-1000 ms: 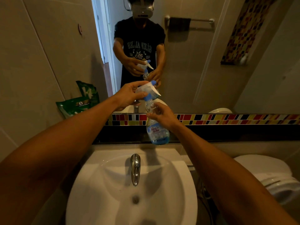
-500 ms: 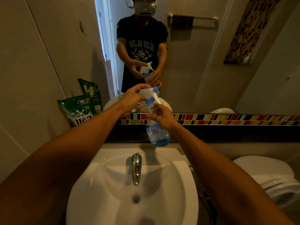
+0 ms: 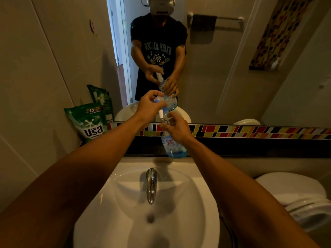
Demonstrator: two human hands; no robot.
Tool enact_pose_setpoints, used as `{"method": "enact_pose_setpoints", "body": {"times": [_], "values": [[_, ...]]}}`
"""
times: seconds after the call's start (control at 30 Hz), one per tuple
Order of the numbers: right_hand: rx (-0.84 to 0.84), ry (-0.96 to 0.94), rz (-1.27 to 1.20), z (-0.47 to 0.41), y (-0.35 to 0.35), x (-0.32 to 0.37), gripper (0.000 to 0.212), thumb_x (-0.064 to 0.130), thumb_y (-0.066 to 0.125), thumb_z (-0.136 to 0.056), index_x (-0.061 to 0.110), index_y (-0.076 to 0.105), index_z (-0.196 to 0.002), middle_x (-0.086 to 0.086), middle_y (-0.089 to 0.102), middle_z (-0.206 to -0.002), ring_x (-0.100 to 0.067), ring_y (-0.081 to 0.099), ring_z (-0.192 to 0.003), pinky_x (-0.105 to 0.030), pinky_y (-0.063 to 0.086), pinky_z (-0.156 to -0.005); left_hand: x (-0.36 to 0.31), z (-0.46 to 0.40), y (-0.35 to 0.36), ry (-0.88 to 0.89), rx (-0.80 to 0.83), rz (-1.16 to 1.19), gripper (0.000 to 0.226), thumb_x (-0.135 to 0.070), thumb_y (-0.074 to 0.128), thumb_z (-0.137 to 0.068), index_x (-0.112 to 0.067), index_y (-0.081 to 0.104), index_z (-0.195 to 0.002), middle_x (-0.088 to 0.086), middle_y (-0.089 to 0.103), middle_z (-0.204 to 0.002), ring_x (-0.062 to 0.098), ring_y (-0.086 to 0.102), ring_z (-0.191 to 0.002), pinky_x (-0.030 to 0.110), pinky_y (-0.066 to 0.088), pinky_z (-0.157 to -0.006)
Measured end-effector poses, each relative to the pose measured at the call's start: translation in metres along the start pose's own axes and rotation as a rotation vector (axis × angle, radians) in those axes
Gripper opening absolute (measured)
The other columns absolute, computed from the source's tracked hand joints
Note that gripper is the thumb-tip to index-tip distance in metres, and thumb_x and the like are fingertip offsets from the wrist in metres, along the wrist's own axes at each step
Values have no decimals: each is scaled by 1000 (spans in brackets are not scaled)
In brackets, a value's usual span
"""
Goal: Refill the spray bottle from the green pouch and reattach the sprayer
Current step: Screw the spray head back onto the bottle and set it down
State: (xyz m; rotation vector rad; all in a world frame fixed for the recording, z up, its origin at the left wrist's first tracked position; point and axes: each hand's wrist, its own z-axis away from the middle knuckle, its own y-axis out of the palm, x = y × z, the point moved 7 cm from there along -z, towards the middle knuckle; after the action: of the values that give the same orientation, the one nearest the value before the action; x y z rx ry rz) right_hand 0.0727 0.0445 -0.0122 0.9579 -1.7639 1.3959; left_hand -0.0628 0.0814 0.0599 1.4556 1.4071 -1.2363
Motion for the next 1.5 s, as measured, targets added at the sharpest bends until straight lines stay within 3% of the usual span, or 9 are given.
{"method": "enact_pose_setpoints", "body": {"times": [0.1, 0.23, 0.53, 0.63, 0.8, 0.97, 1.2, 1.37, 1.5], "values": [[-19, 18, -9, 0, -2, -2, 50, 28, 75, -93, 18, 54, -137, -4, 67, -125, -22, 66, -110, -46, 58, -95, 5, -1, -1, 22, 10, 26, 56, -3, 69, -85, -20, 56, -137, 4, 57, -129, 21, 60, -112, 20, 58, -72], [-31, 25, -20, -2, -4, -2, 49, 27, 75, -93, 18, 53, -137, -5, 67, -125, -21, 67, -110, -40, 58, -92, 13, 0, -5, -26, -1, 93, 60, -3, 72, -85, -21, 52, -138, 11, 55, -132, 27, 61, -111, 38, 62, -80], [-16, 8, -34, -2, -6, -1, 40, 29, 73, -94, 19, 56, -128, -2, 69, -116, -18, 67, -103, -36, 56, -87, 10, -6, -3, 48, 104, -45, 46, -6, 69, -88, -22, 56, -128, 7, 57, -125, 20, 59, -103, 9, 50, -58], [-2, 11, -68, -2, -5, -3, 40, 29, 73, -95, 20, 56, -130, -2, 68, -118, -19, 66, -105, -35, 55, -87, 15, -6, 0, 6, 146, -2, 52, -3, 70, -87, -23, 54, -133, 10, 56, -129, 25, 60, -111, 14, 53, -62], [15, -2, -70, -2, -3, 0, 38, 28, 72, -95, 23, 55, -128, 7, 64, -112, -8, 63, -97, -22, 49, -75, 13, -2, 2, 50, 115, 26, 59, -5, 79, -80, -14, 50, -130, 12, 57, -128, 26, 61, -112, 39, 61, -85], [79, 5, -148, -3, -6, 2, 31, 23, 74, -94, 26, 58, -121, 13, 66, -101, 2, 68, -81, -12, 52, -61, 14, -6, 0, 57, 128, 47, 56, -3, 78, -80, -18, 53, -128, 4, 57, -121, 23, 64, -106, 23, 59, -73], [164, 61, -238, -6, -5, -2, 36, 21, 76, -92, 18, 63, -125, 3, 70, -104, -10, 73, -87, -20, 57, -68, 22, -12, -1, 16, 188, 32, 58, -2, 72, -83, -24, 50, -132, 9, 53, -129, 25, 63, -108, 16, 55, -66], [182, 45, -236, -7, -4, 2, 29, 23, 78, -90, 25, 65, -116, 4, 71, -103, -6, 72, -85, -18, 57, -66, 24, -10, 0, 47, 193, 39, 62, -9, 79, -81, -19, 47, -133, 14, 52, -133, 32, 61, -114, 42, 58, -90], [184, 47, -258, -7, -6, 3, 28, 20, 78, -90, 24, 65, -115, 2, 71, -102, -10, 73, -86, -20, 58, -67, 23, -10, -1, 55, 206, 41, 57, -6, 74, -84, -23, 48, -132, 12, 52, -133, 30, 63, -112, 36, 60, -85]]}}
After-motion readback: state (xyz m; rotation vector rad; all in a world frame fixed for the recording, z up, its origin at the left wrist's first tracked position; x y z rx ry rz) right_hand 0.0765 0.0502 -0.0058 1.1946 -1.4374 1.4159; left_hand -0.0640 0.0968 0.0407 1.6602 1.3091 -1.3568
